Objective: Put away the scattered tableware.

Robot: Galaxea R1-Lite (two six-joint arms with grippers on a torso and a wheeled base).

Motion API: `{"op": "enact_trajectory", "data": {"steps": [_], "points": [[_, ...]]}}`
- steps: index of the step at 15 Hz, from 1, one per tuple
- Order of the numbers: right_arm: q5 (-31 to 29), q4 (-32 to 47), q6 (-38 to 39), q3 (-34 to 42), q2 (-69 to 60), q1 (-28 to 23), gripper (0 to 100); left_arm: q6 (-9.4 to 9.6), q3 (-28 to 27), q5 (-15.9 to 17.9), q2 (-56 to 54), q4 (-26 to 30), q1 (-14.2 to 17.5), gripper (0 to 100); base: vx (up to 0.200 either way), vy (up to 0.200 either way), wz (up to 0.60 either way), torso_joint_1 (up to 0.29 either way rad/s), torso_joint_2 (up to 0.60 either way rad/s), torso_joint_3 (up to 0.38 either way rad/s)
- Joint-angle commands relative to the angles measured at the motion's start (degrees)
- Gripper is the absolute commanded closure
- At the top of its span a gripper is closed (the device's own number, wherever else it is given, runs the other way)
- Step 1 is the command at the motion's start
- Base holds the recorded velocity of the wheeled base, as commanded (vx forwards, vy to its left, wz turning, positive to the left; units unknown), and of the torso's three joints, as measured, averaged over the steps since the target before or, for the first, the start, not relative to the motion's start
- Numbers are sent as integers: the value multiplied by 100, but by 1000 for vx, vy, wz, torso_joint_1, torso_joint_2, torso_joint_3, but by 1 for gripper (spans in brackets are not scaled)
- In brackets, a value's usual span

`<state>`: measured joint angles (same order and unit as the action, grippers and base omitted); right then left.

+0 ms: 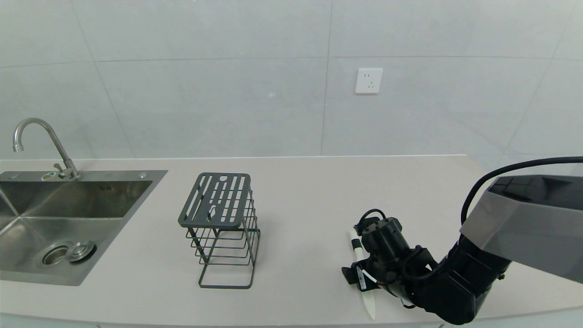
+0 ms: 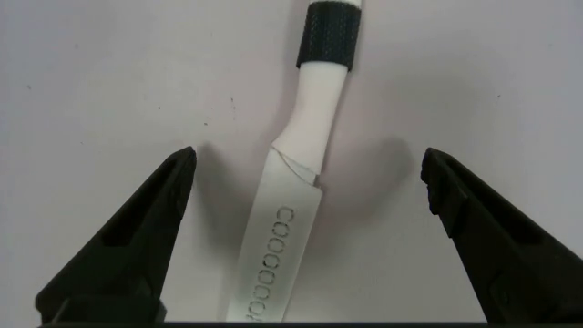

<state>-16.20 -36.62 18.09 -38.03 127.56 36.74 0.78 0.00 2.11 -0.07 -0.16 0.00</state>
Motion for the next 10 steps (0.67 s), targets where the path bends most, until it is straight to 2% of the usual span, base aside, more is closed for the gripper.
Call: {"op": "enact_trajectory", "data": {"steps": [1,2,3,10], "points": [[3,-29,1,-2,67,8,0,1,0,0,7,-2,0,0,0,0,0,0,0,0],[3,-47,1,-2,67,8,0,1,0,0,7,-2,9,0,0,0,0,0,0,0],[12,-73,1,15,85,8,100,1,0,0,7,-2,0,0,0,0,0,0,0,0],[12,-82,1,42,137,70,100,1,0,0,7,-2,0,0,0,0,0,0,0,0]]}}
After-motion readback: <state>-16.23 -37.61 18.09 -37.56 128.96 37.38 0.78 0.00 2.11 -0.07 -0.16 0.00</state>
